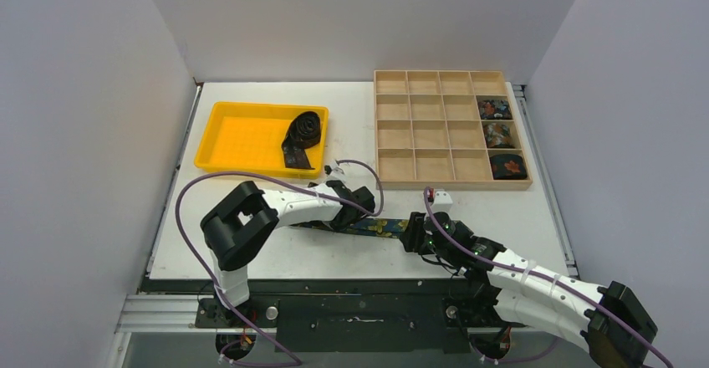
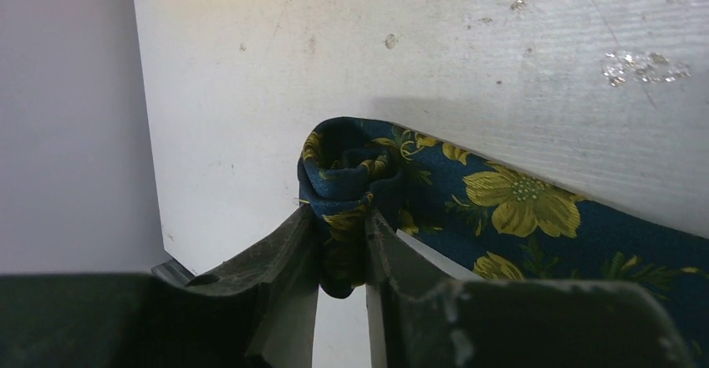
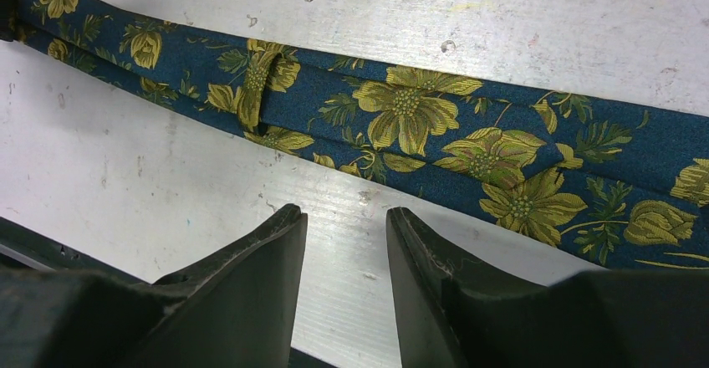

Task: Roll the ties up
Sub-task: Roll the tie at the center of the board.

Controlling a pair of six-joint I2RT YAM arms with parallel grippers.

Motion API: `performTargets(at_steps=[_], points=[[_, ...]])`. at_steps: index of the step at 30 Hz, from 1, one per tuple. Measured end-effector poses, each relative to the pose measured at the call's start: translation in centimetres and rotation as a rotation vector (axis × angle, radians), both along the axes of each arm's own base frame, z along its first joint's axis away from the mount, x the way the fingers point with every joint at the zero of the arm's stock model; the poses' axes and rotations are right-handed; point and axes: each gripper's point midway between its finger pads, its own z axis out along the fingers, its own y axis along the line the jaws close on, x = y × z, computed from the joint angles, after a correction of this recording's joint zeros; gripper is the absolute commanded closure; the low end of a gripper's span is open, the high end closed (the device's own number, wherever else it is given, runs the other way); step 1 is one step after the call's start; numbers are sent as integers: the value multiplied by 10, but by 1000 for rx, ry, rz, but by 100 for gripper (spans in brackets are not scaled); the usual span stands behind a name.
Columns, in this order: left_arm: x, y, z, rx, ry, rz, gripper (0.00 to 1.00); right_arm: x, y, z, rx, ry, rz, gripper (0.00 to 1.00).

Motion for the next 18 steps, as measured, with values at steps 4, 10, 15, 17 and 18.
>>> performTargets(at_steps=[4,10,15,17,18], points=[[-2,-9,-5,-29,12,-16,65,0,0,0,1,1,-2,59],[-4,-27,-17,-116,46,-30,55,0,0,2,9,-4,-4,59],[-5,-40,-23,-189,67,-38,48,1,0,3,10,-7,-5,59],[-7,-44,-22,-232,73,-45,47,1,0,3,11,-8,-6,58],[-8,-45,-22,-240,75,-47,47,1,0,3,10,-7,-6,59]])
